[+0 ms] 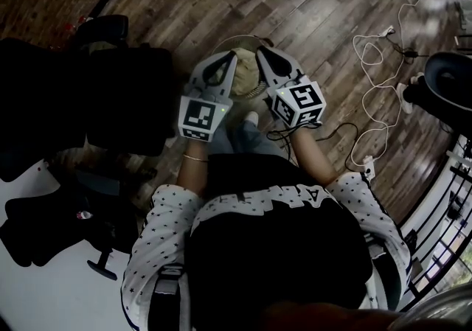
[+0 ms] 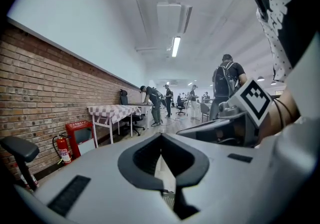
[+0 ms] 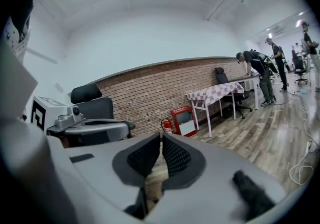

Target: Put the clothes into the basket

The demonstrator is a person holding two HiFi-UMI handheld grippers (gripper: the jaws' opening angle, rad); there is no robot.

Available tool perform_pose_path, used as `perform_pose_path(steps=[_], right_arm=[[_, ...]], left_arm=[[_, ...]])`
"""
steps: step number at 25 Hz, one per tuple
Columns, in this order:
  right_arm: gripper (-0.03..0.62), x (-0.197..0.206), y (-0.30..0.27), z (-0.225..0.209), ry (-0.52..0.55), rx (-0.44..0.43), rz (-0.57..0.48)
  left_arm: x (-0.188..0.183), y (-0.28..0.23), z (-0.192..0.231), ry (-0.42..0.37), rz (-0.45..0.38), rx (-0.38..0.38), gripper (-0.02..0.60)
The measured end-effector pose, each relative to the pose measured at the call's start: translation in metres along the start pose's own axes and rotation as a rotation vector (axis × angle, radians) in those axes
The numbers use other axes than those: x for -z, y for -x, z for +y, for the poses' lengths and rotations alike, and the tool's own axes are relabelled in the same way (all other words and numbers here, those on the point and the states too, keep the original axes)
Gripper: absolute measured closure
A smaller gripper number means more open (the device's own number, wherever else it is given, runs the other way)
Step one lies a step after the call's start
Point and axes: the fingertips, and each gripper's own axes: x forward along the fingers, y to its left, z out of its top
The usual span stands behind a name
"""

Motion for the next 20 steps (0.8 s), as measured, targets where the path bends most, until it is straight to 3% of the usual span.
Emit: perform_pose_path(steps=[20], right_arm=[[0.565, -0.021, 0.011, 0.004, -0.004, -0.022, -0.055]], left_arm=[[-0.01, 0.004, -0.002, -0.004, 0.002, -0.036, 0.568]])
